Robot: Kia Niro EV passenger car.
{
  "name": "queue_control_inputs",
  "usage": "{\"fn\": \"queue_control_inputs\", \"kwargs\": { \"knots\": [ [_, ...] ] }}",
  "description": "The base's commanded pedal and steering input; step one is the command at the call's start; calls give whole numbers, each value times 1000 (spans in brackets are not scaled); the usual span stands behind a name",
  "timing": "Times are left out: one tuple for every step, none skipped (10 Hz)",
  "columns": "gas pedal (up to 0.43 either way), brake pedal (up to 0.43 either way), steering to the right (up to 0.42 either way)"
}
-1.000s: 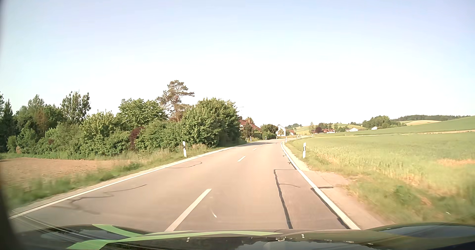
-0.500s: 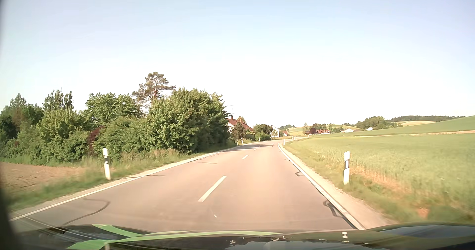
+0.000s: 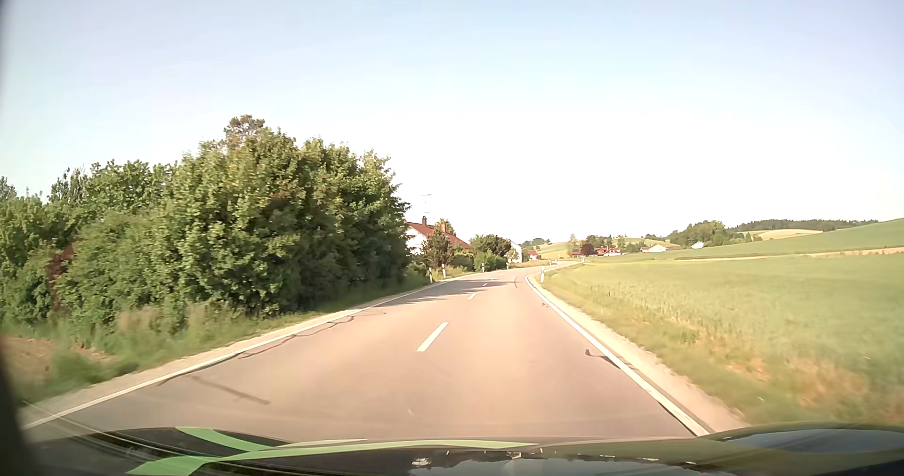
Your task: Follow the waypoints while adhering to traffic rules and regulations
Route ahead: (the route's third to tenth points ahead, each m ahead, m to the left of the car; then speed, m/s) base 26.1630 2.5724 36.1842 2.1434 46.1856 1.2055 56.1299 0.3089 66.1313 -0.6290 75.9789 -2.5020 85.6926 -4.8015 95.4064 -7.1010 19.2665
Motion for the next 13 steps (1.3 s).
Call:
{"fn": "queue_control_inputs", "kwargs": {
  "knots": [
    [220,0,9],
    [138,0,8],
    [130,0,9],
    [130,0,8],
    [130,0,8],
    [130,0,8],
    [130,0,8],
    [98,0,7],
    [59,0,7],
    [39,0,6],
    [0,0,6],
    [0,0,6],
    [0,0,6]
  ]
}}
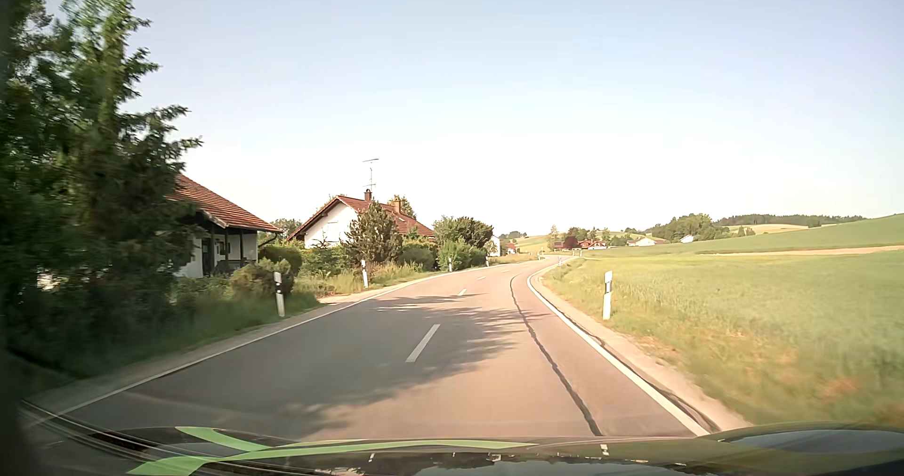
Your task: Follow the waypoints while adhering to traffic rules and regulations
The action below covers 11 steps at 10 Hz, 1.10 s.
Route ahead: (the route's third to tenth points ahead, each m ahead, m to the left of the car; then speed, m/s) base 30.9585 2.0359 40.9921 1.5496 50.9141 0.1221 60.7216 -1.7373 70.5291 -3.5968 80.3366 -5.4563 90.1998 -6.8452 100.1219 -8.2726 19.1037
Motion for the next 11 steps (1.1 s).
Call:
{"fn": "queue_control_inputs", "kwargs": {
  "knots": [
    [0,0,6],
    [0,0,6],
    [0,0,6],
    [0,0,7],
    [0,0,10],
    [0,0,16],
    [0,0,19],
    [0,0,19],
    [0,0,19],
    [0,0,19],
    [0,0,19]
  ]
}}
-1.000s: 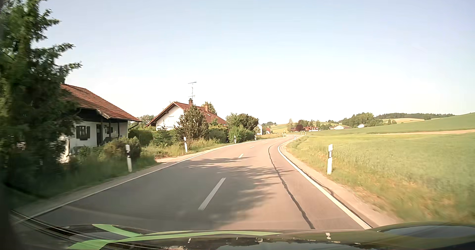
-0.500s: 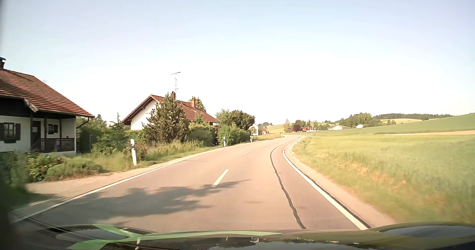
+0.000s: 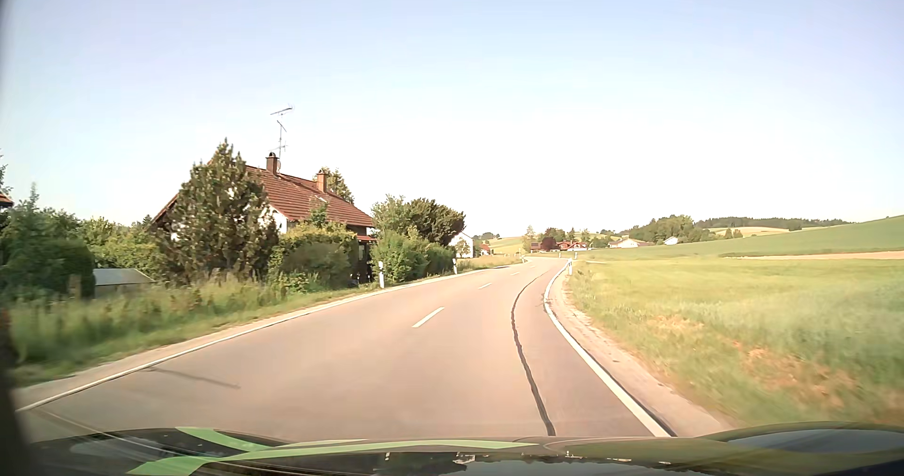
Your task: Follow the waypoints while adhering to traffic rules and regulations
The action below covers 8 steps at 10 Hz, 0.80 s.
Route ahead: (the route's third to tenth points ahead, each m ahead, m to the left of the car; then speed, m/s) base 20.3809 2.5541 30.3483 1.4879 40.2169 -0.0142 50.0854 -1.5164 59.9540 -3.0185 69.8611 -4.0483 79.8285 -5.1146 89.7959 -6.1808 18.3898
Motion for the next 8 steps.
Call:
{"fn": "queue_control_inputs", "kwargs": {
  "knots": [
    [0,0,19],
    [8,0,19],
    [20,0,19],
    [59,0,19],
    [79,0,19],
    [130,0,22],
    [138,0,26],
    [157,0,27]
  ]
}}
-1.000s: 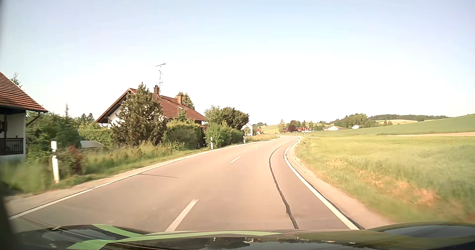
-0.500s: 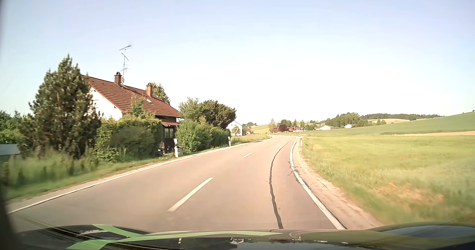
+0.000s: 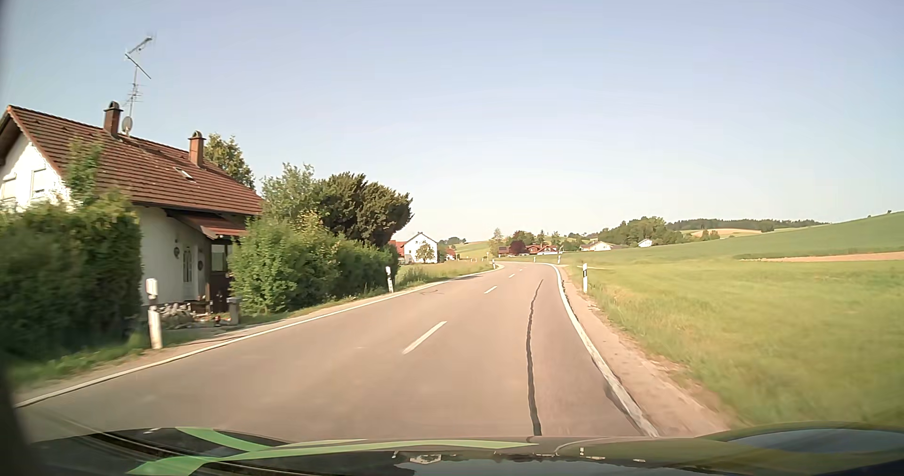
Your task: Follow the waypoints while adhering to traffic rules and regulations
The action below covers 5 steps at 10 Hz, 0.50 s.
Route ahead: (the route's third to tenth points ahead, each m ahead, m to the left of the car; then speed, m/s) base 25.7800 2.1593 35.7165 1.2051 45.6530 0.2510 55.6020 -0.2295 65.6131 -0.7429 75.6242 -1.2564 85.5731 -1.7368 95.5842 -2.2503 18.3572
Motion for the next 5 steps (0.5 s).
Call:
{"fn": "queue_control_inputs", "kwargs": {
  "knots": [
    [169,0,27],
    [169,0,26],
    [169,0,27],
    [177,0,27],
    [177,0,27]
  ]
}}
